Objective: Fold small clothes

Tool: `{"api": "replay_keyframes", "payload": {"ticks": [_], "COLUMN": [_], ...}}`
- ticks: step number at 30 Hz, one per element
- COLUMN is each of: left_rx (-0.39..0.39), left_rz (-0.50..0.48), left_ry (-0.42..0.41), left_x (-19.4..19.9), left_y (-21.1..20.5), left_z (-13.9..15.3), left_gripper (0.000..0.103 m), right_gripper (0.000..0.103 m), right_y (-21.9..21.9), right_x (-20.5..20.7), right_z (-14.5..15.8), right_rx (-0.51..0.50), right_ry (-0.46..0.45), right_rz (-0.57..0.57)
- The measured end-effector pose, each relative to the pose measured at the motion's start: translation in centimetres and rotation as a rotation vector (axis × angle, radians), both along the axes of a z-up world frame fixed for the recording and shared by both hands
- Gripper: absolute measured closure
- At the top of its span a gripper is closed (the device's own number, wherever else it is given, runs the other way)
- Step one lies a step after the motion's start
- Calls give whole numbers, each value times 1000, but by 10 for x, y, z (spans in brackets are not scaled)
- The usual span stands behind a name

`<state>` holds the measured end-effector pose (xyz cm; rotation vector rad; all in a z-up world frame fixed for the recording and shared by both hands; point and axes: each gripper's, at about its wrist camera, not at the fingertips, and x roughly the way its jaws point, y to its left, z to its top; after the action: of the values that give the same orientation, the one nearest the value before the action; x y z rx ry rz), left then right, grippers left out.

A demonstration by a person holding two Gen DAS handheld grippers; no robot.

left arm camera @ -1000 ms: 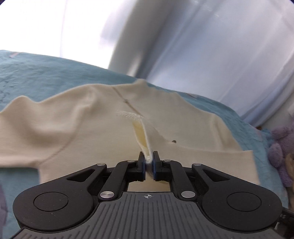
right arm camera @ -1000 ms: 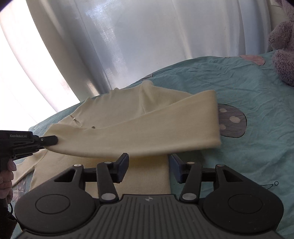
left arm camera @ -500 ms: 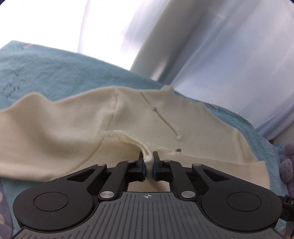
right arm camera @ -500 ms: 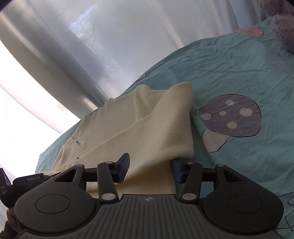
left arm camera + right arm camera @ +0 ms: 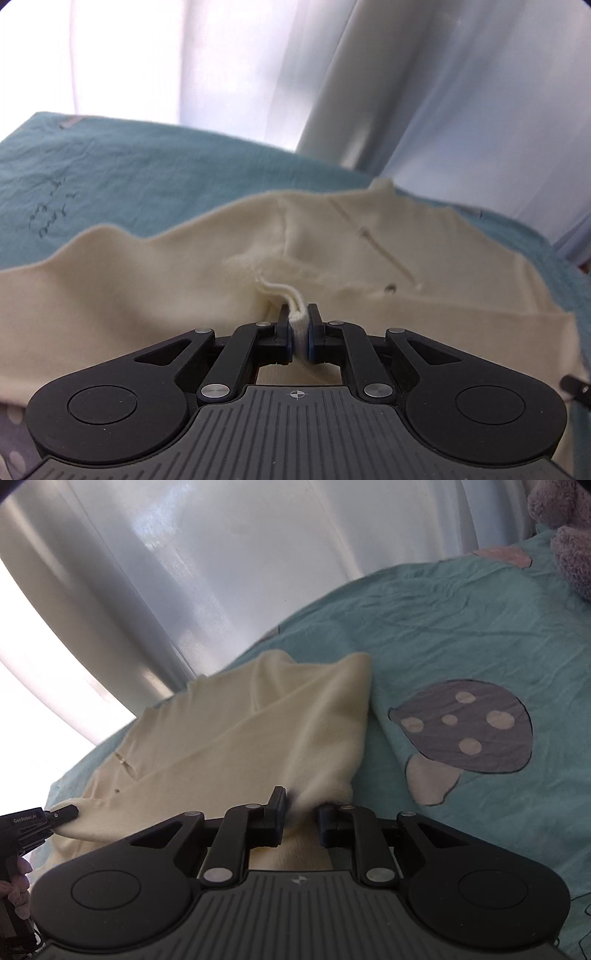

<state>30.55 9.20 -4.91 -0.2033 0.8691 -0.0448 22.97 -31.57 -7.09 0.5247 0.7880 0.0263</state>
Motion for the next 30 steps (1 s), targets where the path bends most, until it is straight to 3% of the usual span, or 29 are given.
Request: {"api": "replay_keyframes", "payload": {"ticks": [7, 12, 18, 25, 27, 30], "left_rx": [-79, -114, -79, -73, -93, -164], "left_rz": [55, 67, 43, 35, 49, 81], "left_ry": [-19, -19, -6, 1, 6, 9], "left_x": [-13, -15, -11, -15, -17, -27], "left_y": [22, 30, 16, 11, 15, 26], "left_z": [0, 4, 2, -2, 0, 4], "left_gripper": [91, 89, 86, 74, 66, 45], "right_gripper": [81, 74, 76, 79, 72, 67], "right_y": [0, 13, 49, 73, 75, 79], "right_x": [-15, -19, 13, 27, 27, 29], "right_z": [30, 54, 41, 7, 6, 6], "right_rx": [-91, -301, -431, -699, -750, -804], "right_ry": [-4, -61, -81, -71, -80, -80], "right_rz": [35, 36, 175, 256, 258, 240]}}
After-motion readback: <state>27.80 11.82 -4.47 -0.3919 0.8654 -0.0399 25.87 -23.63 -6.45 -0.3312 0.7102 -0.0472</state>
